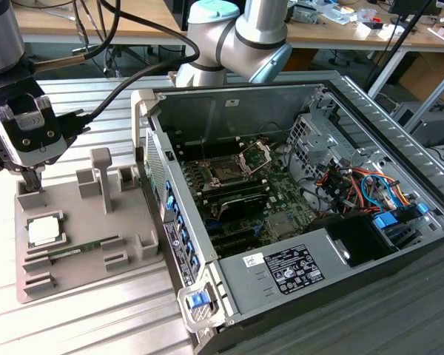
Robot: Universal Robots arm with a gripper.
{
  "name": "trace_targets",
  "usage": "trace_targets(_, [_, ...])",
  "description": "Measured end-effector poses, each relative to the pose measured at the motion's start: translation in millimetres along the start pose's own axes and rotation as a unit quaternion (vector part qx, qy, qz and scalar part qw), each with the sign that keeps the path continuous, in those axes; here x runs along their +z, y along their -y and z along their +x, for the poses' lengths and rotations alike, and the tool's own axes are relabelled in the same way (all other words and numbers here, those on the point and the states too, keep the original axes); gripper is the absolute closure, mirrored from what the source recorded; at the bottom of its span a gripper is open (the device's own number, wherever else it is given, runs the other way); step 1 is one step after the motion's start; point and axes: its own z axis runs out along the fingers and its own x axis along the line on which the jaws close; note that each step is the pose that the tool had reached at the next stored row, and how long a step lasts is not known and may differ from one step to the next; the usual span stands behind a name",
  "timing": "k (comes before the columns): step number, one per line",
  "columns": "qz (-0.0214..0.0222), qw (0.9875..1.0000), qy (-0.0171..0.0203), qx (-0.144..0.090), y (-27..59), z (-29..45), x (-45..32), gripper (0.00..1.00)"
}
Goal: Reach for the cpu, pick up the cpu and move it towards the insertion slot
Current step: 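Reach for the cpu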
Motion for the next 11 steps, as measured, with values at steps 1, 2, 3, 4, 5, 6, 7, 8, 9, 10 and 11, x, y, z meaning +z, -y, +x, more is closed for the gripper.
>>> trace_targets(1, [0.0000,1.0000,0.0000,0.000,0.0,0.0,0.1,0.89])
trace_targets(2, [0.0000,1.0000,0.0000,0.000,0.0,0.0,0.3,0.89])
trace_targets(3, [0.0000,1.0000,0.0000,0.000,0.0,0.0,0.5,0.89])
trace_targets(4, [0.0000,1.0000,0.0000,0.000,0.0,0.0,0.7,0.89])
trace_targets(5, [0.0000,1.0000,0.0000,0.000,0.0,0.0,0.8,0.89])
trace_targets(6, [0.0000,1.0000,0.0000,0.000,0.0,0.0,0.9,0.89])
trace_targets(7, [0.0000,1.0000,0.0000,0.000,0.0,0.0,1.1,0.89])
trace_targets(8, [0.0000,1.0000,0.0000,0.000,0.1,0.0,1.2,0.89])
trace_targets(9, [0.0000,1.0000,0.0000,0.000,0.1,0.0,1.4,0.89])
trace_targets(10, [0.0000,1.0000,0.0000,0.000,0.1,0.0,1.5,0.89])
trace_targets(11, [0.0000,1.0000,0.0000,0.000,0.1,0.0,1.7,0.89])
